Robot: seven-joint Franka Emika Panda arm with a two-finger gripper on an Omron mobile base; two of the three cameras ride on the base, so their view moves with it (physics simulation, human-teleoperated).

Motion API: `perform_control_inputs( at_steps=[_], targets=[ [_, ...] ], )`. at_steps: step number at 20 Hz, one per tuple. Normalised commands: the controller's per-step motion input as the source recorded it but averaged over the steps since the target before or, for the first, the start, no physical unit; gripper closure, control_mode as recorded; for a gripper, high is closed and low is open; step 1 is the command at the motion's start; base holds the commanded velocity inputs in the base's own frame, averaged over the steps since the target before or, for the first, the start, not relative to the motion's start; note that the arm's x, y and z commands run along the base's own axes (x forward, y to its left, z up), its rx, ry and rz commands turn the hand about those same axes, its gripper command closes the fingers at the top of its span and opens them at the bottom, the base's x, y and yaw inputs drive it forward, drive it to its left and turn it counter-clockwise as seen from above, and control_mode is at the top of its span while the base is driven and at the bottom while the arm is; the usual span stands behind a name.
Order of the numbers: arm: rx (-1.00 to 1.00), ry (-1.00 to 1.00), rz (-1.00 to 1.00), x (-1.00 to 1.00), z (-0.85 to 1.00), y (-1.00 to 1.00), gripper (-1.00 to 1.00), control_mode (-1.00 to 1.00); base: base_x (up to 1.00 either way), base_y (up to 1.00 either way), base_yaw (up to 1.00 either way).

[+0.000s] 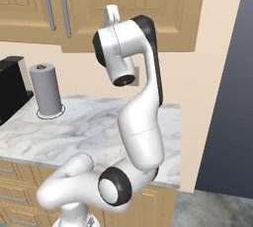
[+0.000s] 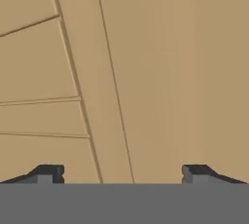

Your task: Open the cabinet. Pick the bowls from the counter and place them in the cabinet. Then close the cabinet.

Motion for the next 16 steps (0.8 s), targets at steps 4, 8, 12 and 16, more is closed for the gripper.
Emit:
perform_control_inputs(
  at_steps=[4,8,12,16],
  targets=[
    [0.00,0.21,-0.31,1.00,0.08,0.02,-1.00,-1.00,0.00,0.00,0.00],
    [0.00,0.22,-0.32,1.00,0.00,0.00,-1.00,-1.00,0.00,0.00,0.00],
    [0.00,0.32,-0.31,0.97,0.25,0.00,-1.00,-1.00,0.00,0.00,0.00],
    [0.00,0.29,-0.27,0.81,0.16,-0.04,-1.00,-1.00,0.00,0.00,0.00]
  ],
)
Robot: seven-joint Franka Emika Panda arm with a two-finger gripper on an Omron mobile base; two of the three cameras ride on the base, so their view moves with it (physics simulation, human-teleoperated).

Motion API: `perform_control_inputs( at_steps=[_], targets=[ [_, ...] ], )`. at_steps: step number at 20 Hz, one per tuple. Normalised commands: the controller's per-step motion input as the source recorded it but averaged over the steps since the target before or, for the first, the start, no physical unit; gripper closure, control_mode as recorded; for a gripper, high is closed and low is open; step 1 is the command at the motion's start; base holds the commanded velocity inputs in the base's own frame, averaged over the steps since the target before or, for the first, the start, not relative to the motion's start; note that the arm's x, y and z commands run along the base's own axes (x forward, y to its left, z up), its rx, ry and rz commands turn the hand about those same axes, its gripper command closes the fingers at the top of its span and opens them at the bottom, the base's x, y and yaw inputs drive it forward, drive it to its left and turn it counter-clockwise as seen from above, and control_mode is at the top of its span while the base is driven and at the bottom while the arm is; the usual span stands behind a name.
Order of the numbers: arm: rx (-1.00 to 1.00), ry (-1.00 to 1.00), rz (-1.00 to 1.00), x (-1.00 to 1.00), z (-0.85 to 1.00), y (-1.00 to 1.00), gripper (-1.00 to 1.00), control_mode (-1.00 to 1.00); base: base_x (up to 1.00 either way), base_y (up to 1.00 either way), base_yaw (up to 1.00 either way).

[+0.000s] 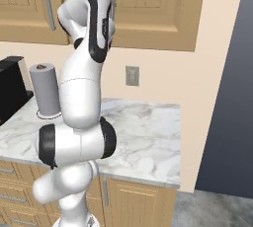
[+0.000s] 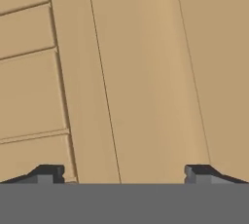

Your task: Open the cabinet. Pick the bowls from the counter and place them in the cabinet. Then close the cabinet.

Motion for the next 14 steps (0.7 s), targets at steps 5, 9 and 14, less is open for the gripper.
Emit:
perform_control_inputs(
  at_steps=[5,9,14],
  targets=[
    [0.04,0.22,-0.18,0.93,0.06,-0.14,-1.00,-1.00,0.00,0.00,0.00],
    [0.08,0.13,-0.11,0.74,0.01,-0.26,-1.00,-1.00,0.00,0.00,0.00],
    [0.09,0.02,-0.06,0.19,0.09,-0.40,-1.00,-1.00,0.00,0.00,0.00]
  ],
)
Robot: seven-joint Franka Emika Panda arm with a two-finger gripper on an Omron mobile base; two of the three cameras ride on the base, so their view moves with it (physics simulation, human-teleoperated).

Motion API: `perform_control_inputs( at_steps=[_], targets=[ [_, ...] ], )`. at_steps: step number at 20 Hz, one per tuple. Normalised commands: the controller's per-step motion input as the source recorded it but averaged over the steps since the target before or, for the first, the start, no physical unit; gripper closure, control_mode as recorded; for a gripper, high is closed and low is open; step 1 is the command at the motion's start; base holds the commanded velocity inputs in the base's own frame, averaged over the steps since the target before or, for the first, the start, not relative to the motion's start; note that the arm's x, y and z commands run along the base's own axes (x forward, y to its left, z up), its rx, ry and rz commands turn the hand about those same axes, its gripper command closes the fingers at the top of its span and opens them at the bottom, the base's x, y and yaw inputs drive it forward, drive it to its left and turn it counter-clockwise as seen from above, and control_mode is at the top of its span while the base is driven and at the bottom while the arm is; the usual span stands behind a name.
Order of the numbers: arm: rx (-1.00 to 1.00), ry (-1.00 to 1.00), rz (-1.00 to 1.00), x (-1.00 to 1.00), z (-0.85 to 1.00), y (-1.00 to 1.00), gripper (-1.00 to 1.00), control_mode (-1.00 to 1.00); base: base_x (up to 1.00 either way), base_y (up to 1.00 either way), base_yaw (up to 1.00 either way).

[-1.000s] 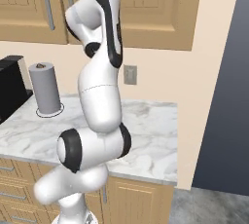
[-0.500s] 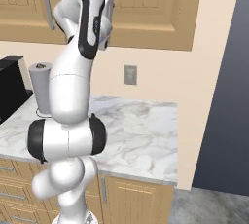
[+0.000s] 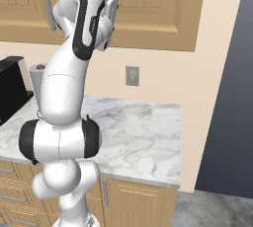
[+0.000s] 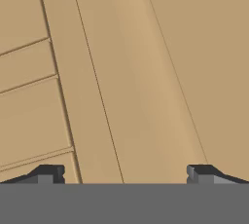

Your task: Open the cabinet. Pick the bowls from the counter and place them in the cabinet. Then close the cabinet.

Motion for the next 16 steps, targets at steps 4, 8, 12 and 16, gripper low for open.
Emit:
perform_control_inputs(
  at_steps=[4,8,12,16],
  targets=[
    [0.14,0.00,-0.02,-0.02,0.04,-0.46,-1.00,-1.00,0.00,0.00,0.00],
    [0.26,-0.07,0.00,-0.28,-0.17,-0.03,-1.00,-1.00,0.00,0.00,0.00],
    [0.29,-0.16,0.10,-0.86,0.02,0.49,-1.00,-1.00,0.00,0.00,0.00],
    [0.29,-0.20,0.15,-0.88,0.11,0.85,-1.00,-1.00,0.00,0.00,0.00]
  ],
)
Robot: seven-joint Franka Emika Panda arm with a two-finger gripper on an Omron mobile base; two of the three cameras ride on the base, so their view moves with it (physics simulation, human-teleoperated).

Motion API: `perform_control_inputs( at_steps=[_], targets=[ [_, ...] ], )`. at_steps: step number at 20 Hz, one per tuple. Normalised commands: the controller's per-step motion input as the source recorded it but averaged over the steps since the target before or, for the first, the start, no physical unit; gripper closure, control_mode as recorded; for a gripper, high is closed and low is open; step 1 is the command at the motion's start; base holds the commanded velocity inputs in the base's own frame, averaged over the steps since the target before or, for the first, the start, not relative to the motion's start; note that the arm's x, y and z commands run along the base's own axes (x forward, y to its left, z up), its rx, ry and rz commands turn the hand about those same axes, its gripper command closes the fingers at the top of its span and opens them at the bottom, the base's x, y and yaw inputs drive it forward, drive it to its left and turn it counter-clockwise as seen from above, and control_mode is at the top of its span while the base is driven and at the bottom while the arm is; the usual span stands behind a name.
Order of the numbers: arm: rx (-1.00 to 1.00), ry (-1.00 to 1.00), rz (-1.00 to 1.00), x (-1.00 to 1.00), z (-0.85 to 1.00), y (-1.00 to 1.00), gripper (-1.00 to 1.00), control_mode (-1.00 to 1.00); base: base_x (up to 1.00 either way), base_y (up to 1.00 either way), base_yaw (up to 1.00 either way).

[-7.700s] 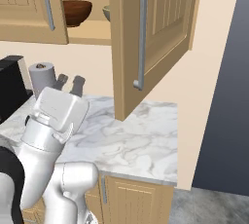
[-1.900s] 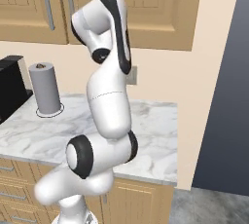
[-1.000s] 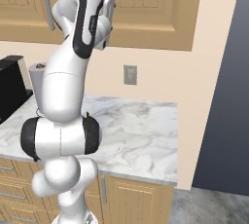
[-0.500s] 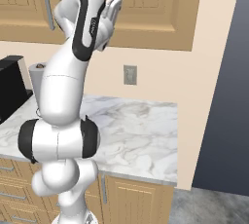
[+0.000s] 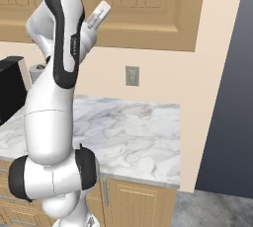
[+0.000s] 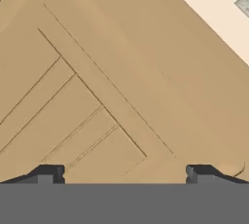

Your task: Open the cabinet. Pick the bowls from the counter and place them in the cabinet. Then close the cabinet.

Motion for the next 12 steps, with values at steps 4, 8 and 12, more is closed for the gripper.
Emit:
perform_control_inputs(
  at_steps=[4,8,12],
  targets=[
    [0.27,-0.13,0.07,0.18,0.04,0.93,-1.00,-1.00,0.00,0.00,0.00],
    [0.32,-0.15,0.07,1.00,0.01,0.59,-1.00,-1.00,0.00,0.00,0.00],
    [0.36,-0.16,0.13,1.00,0.00,0.66,-1.00,-1.00,0.00,0.00,0.00]
  ],
)
